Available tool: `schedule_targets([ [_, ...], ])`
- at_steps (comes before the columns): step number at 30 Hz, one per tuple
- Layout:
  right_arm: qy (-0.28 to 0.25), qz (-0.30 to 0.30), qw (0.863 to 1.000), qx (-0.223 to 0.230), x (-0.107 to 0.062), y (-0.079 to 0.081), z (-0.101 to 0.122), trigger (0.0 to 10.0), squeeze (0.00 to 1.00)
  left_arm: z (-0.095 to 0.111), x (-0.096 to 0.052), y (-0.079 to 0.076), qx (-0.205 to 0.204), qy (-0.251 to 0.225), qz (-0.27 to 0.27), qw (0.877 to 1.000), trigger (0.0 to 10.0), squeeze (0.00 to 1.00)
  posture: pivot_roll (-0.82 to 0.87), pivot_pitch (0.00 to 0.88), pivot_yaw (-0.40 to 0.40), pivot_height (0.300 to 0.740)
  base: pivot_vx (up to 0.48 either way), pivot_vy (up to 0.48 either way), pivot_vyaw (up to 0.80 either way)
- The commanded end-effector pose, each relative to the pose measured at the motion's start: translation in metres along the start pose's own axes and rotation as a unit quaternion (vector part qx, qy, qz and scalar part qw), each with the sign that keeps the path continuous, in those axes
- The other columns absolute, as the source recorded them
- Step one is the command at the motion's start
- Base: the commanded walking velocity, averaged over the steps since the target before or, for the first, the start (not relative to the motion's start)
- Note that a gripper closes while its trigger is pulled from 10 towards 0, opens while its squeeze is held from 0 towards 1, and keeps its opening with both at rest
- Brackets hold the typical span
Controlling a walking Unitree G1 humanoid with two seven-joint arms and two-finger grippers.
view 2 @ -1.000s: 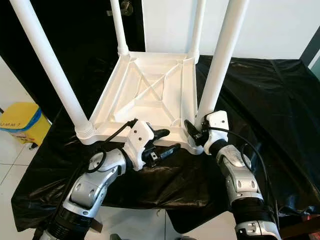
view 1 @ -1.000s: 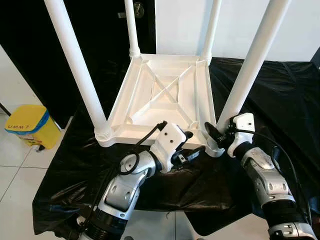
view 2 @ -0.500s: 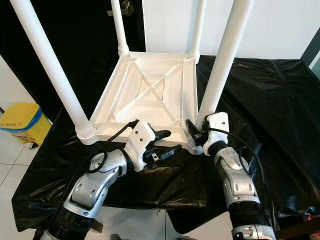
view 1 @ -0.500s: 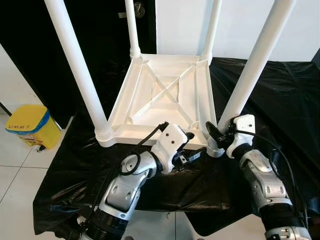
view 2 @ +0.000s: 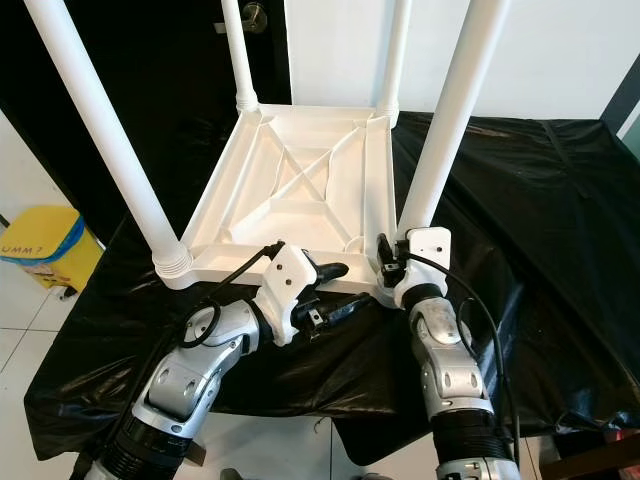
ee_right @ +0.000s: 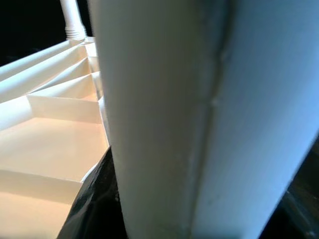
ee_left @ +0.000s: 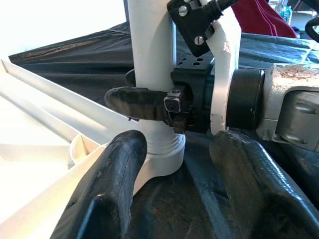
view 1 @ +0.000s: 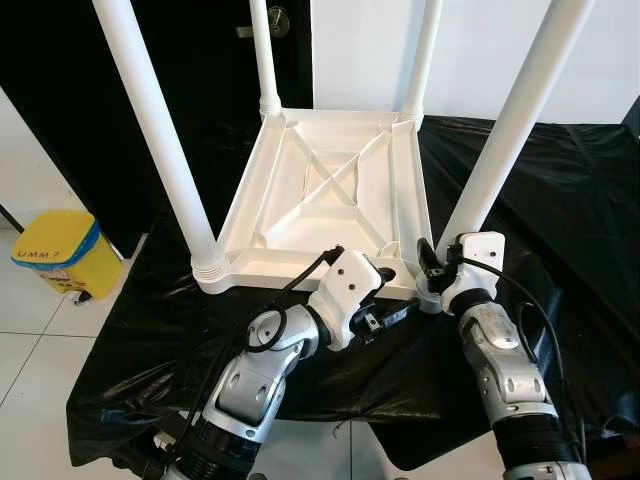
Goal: Building children table
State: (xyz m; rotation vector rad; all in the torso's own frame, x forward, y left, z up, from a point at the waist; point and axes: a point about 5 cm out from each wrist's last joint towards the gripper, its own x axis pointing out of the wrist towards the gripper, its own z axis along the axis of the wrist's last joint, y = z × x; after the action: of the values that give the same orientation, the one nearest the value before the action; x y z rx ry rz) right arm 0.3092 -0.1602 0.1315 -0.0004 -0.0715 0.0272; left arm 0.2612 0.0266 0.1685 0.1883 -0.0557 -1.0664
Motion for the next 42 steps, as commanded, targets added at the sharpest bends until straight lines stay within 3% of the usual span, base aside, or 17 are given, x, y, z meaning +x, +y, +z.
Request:
schedule_targets([
  [1,0.05,-0.05,0.997,0.001,-0.006,-0.007,-0.02,10.0,0.0,-0.002,0.002,0.001,-0.002,0.003,0.011,1.0,10.0,0.0,-0.11,0.041,0.025,0.74,0.0,0.0,0.0],
  [4,0.049,-0.067,0.997,0.003,-0.007,-0.006,-0.021,10.0,0.0,-0.002,0.002,0.001,-0.002,0.003,0.011,1.0,10.0,0.0,-0.11,0.041,0.025,0.74,0.0,0.0,0.0],
  [6,0.044,-0.102,0.993,0.025,-0.009,0.006,-0.021,10.0,0.0,-0.002,0.002,0.001,-0.002,0.002,0.012,1.0,10.0,0.0,-0.1,0.033,0.02,0.74,0.0,0.0,0.0],
  [9,0.041,-0.093,0.994,0.031,-0.008,0.017,-0.019,10.0,0.0,-0.002,0.003,0.001,-0.001,0.0,0.013,1.0,10.0,0.0,-0.1,0.029,0.016,0.74,0.0,0.0,0.0],
  [17,0.035,-0.074,0.996,0.025,-0.005,0.021,-0.016,10.0,0.0,-0.002,0.003,0.002,0.001,-0.001,0.016,1.0,10.0,0.0,-0.1,0.02,0.009,0.74,0.0,0.0,0.0],
  [18,0.03,-0.069,0.997,0.023,-0.005,0.022,-0.015,10.0,0.3,-0.002,0.003,0.002,0.001,-0.001,0.017,1.0,10.0,0.0,-0.1,0.019,0.009,0.74,0.0,0.0,0.0],
  [19,0.025,-0.063,0.997,0.024,-0.005,0.023,-0.013,10.0,1.0,-0.002,0.004,0.002,0.001,-0.001,0.017,1.0,10.0,0.0,-0.1,0.018,0.008,0.74,0.0,0.0,0.0],
  [29,-0.001,-0.029,0.999,0.024,-0.006,0.013,-0.005,10.0,1.0,-0.002,0.004,0.002,0.002,-0.002,0.019,1.0,10.0,0.0,-0.1,0.012,0.005,0.74,0.0,0.0,0.0],
  [36,-0.012,0.091,0.996,0.013,-0.013,-0.005,0.0,10.0,1.0,-0.002,0.003,0.007,0.006,-0.001,0.024,1.0,10.0,0.0,-0.1,0.008,0.015,0.74,0.0,0.0,0.0],
  [37,-0.011,0.125,0.992,0.0,-0.011,-0.008,0.001,10.0,0.0,-0.002,0.003,0.007,0.007,-0.001,0.022,1.0,10.0,0.0,-0.11,0.008,0.022,0.74,0.0,0.0,0.0],
  [42,0.0,0.195,0.98,-0.026,-0.004,-0.011,0.001,10.0,0.0,-0.001,0.003,0.008,0.01,-0.001,0.018,1.0,10.0,0.0,-0.11,0.01,0.031,0.74,0.0,0.0,0.0],
])
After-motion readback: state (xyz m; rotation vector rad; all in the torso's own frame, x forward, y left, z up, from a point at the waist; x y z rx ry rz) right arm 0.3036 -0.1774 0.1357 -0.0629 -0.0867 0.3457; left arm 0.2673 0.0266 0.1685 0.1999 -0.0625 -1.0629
